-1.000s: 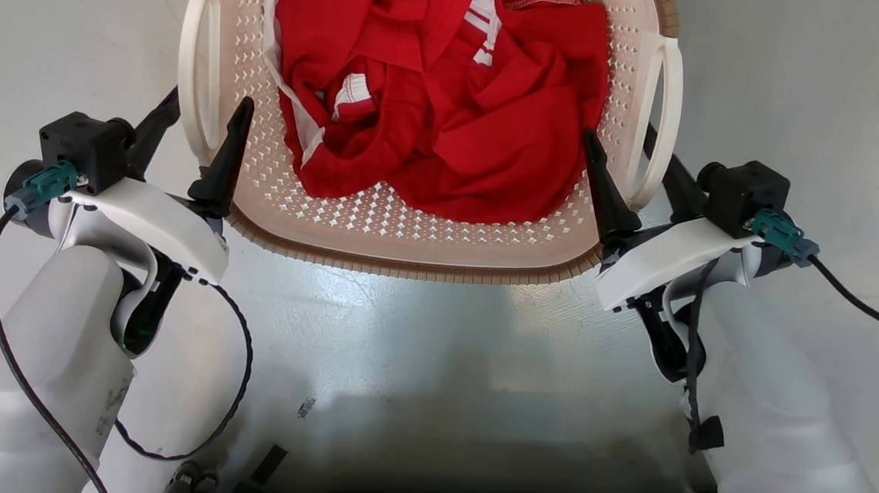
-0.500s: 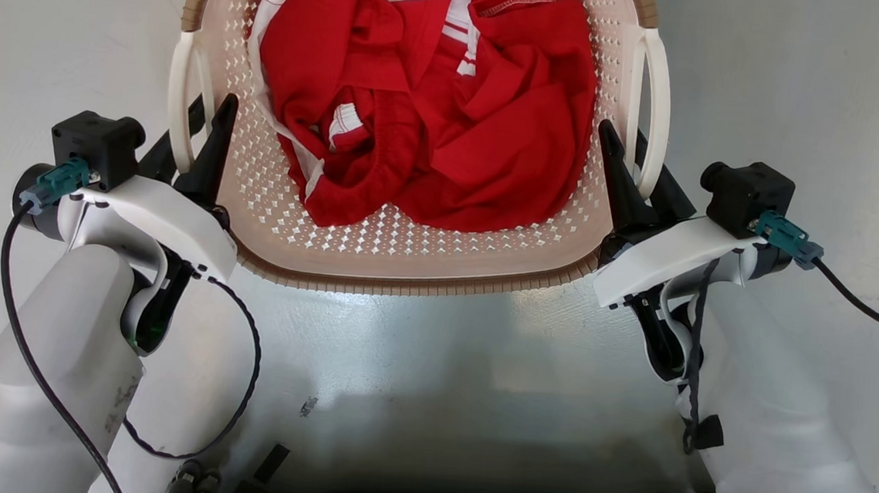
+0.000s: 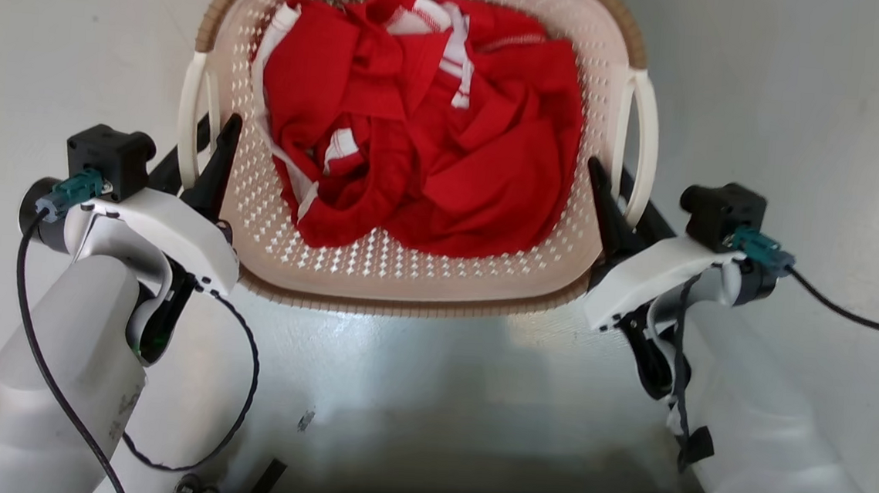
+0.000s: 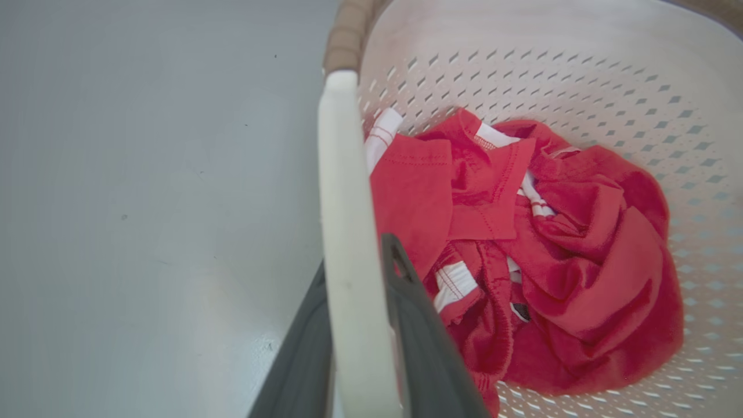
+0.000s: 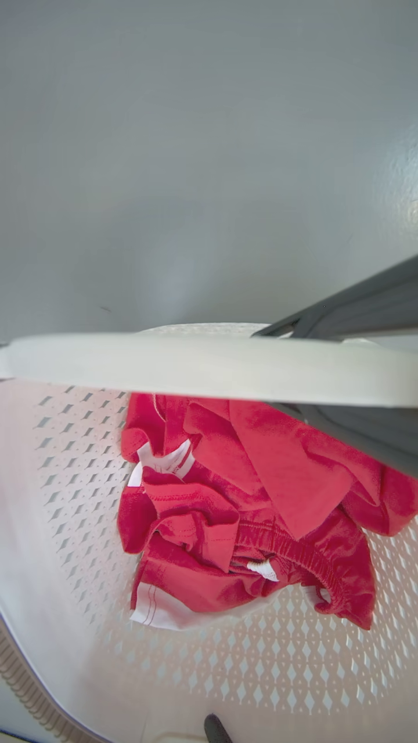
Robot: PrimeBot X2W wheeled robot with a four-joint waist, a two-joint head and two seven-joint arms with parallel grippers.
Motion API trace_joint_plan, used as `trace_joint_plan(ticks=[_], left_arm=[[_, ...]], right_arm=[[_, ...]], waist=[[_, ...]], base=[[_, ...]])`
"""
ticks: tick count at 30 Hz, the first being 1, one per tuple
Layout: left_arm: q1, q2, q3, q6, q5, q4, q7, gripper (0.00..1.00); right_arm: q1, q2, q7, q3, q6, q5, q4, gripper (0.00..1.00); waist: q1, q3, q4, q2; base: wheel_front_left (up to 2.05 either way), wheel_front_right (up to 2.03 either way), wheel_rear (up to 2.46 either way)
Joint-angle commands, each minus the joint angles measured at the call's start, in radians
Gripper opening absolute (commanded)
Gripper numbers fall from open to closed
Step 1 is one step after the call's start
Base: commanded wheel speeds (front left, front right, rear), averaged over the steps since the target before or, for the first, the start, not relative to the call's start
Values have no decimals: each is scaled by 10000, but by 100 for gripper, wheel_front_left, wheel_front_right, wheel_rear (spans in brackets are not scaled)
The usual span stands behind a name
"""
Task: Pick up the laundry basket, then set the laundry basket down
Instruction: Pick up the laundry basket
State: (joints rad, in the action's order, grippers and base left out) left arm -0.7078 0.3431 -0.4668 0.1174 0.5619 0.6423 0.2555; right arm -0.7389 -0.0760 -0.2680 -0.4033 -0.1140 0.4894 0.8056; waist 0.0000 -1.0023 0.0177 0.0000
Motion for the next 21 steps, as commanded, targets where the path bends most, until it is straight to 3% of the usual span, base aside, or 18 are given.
trace_joint_plan(ticks=[1,21], left_arm=[[156,349,115,133,-138,-104,63,0],[587,310,-989,133,19,2190,63,0]], right_arm=[[627,258,62,-515,-167,86,7,0],[1191,258,62,-2996,-167,2469,1575,0]], waist=[[0,133,-73,0],[0,2493,-746,0]], base=[[0,0,0],[0,0,0]])
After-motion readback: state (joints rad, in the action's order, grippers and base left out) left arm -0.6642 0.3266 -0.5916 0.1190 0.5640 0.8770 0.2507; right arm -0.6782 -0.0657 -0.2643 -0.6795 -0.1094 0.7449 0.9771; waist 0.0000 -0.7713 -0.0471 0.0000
